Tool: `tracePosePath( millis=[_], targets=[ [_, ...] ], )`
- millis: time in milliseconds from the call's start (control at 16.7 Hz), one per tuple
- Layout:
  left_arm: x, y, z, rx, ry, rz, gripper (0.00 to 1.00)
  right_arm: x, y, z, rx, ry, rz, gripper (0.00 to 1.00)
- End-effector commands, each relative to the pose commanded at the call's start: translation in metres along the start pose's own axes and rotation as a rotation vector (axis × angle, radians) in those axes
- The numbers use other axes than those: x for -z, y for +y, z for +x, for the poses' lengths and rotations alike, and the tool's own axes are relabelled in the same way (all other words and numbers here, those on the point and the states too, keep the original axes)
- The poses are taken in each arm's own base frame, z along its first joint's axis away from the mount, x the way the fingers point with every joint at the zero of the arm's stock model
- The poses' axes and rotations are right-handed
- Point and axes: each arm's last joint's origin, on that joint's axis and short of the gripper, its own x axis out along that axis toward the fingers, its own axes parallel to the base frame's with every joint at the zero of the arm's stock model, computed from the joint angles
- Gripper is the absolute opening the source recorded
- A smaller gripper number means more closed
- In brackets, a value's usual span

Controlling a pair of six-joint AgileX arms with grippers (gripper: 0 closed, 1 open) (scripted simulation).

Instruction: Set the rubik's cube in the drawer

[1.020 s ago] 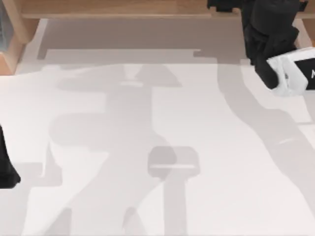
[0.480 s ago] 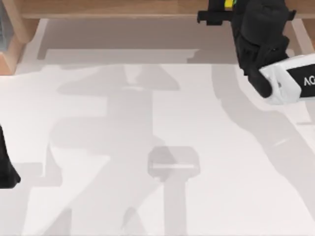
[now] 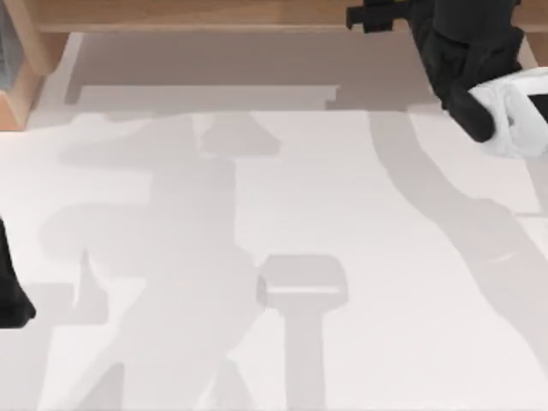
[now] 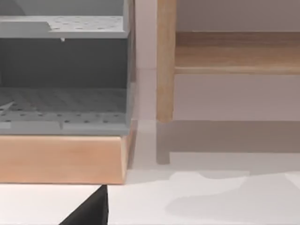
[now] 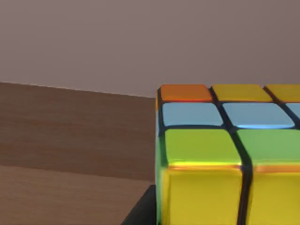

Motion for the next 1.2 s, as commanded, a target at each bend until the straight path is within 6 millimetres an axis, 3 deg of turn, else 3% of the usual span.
tracePosePath(
  millis=[300, 540, 900, 1200],
  targets=[
    [0.0, 0.0, 0.0, 0.0, 0.0, 0.0, 1.0, -0.029, -0.019, -0.018, -0.075, 0.172, -0.125, 0.0],
    [0.0, 0.0, 0.0, 0.0, 0.0, 0.0, 1.0, -0.04, -0.05, -0.032, -0.097, 0.388, -0.207, 0.0],
    [0.0, 0.0, 0.0, 0.0, 0.0, 0.0, 1.0, -0.06, -0.118, -0.043, -0.07, 0.744, -0.256, 0.0],
    [0.0, 0.0, 0.0, 0.0, 0.0, 0.0, 1.0, -0.074, -0.191, -0.034, -0.008, 1.009, -0.212, 0.0]
  ],
)
